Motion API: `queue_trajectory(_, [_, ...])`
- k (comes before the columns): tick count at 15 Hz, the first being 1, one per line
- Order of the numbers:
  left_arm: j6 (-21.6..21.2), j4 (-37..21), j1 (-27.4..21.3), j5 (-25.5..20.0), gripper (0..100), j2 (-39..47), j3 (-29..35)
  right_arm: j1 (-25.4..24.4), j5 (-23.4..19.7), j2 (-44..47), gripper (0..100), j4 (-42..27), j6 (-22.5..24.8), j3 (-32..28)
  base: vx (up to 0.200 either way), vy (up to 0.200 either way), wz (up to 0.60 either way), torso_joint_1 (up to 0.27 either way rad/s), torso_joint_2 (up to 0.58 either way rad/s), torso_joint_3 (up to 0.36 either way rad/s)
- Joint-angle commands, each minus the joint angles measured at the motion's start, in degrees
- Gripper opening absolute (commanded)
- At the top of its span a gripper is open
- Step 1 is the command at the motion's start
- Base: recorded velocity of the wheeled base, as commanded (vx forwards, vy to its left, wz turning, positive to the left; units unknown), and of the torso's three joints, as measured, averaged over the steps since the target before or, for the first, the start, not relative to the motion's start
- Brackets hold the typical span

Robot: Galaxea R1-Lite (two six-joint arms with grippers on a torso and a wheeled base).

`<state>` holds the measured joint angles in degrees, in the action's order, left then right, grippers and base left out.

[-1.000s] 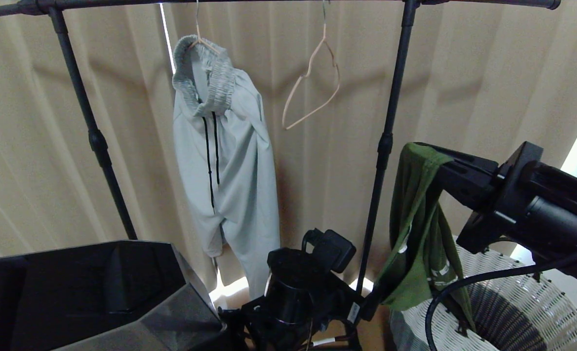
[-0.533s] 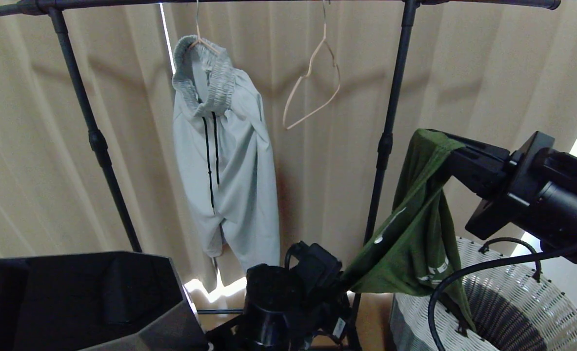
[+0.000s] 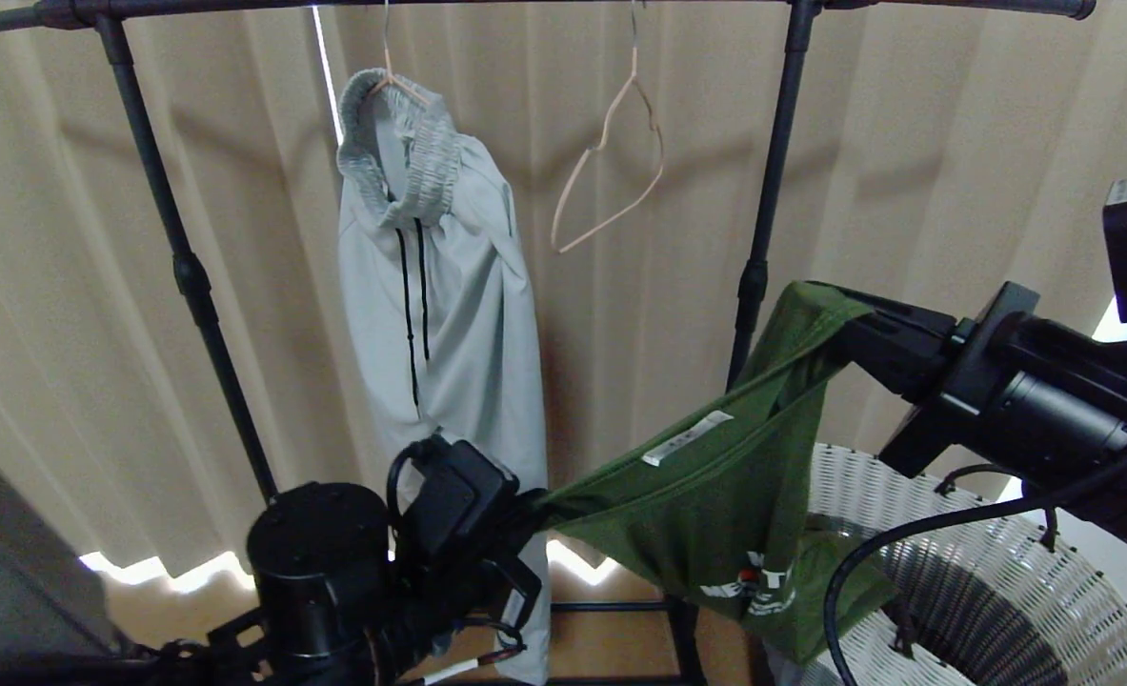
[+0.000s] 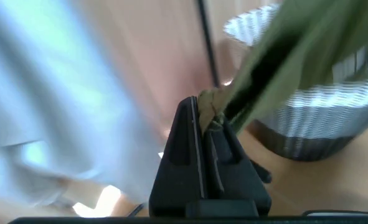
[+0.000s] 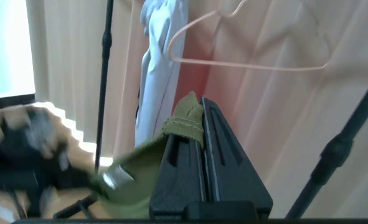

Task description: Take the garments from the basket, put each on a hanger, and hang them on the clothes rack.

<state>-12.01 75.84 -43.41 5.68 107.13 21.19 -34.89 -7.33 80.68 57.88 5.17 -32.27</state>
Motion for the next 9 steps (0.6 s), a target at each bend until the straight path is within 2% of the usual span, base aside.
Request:
queue_trajectory(1, [-0.12,-17.13,4.12,-0.41,0,-19.86,4.65,0.00,-0.06,2.03,0,0.21,0.02,-0.25,0.000,0.000,0.00,0.000,0.00,0.000])
queue_trajectory(2, [-0.12,-26.27,4.48,-0.32,0,-25.22,8.52,0.00,0.03,2.03,0,0.21,0.02,-0.51,0.000,0.000,0.00,0.000,0.00,0.000])
queue_trajectory(3, [-0.12,-26.27,4.48,-0.32,0,-25.22,8.52,0.00,0.03,2.03,0,0.21,0.02,-0.51,0.000,0.000,0.00,0.000,0.00,0.000])
queue_trajectory(5, [1.64,-53.25,4.65,-0.41,0,-35.68,23.55,0.70,0.12,2.03,0,0.21,0.02,-0.43,0.000,0.000,0.00,0.000,0.00,0.000])
queue_trajectory(6, [2.25,-57.47,4.65,-0.41,0,-36.47,26.10,0.96,0.12,2.12,0,0.21,-0.07,-0.34,0.000,0.000,0.00,0.000,0.00,0.000])
queue_trajectory(7, [5.77,-69.25,4.65,-0.32,0,-37.17,34.36,1.75,0.21,2.56,0,0.30,0.02,-0.51,0.000,0.000,0.00,0.000,0.00,0.000])
queue_trajectory(8, [8.76,-73.55,4.65,-0.32,0,-36.91,37.26,2.37,0.21,2.82,0,0.30,0.02,-0.51,0.000,0.000,0.00,0.000,0.00,0.000])
queue_trajectory(9, [9.90,-73.38,4.65,-0.23,0,-36.82,36.64,2.81,0.21,2.82,0,0.30,0.02,-0.43,0.000,0.000,0.00,0.000,0.00,0.000])
